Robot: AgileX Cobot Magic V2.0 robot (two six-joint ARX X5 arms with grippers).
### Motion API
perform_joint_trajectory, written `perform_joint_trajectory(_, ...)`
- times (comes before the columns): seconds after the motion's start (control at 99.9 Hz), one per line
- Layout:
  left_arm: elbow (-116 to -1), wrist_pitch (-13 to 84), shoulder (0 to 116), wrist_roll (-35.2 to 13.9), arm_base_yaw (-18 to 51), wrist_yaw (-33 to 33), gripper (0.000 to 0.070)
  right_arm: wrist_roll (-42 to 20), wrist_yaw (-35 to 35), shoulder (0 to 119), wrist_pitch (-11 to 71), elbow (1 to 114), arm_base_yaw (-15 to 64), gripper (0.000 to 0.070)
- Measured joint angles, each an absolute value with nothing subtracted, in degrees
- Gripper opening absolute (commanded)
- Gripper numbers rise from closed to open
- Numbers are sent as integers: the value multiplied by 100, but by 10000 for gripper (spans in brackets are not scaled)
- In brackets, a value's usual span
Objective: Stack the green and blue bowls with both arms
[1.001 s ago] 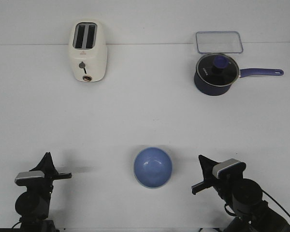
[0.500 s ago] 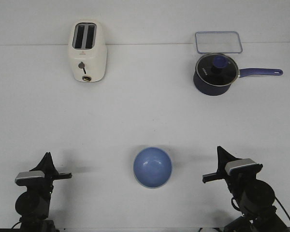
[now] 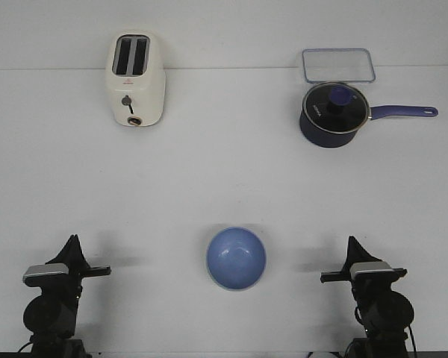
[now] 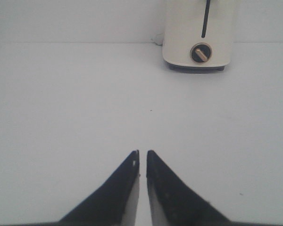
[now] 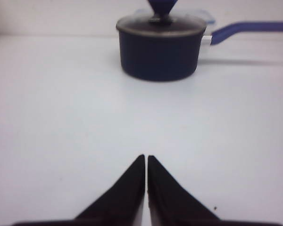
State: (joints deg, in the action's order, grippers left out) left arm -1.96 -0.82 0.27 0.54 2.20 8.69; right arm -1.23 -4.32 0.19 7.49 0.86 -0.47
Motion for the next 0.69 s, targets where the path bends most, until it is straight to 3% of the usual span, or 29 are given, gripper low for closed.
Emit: perform_joint_trajectory(0.691, -196, -91, 27, 54, 220, 869, 15, -121, -434, 3, 661, 86, -43, 9)
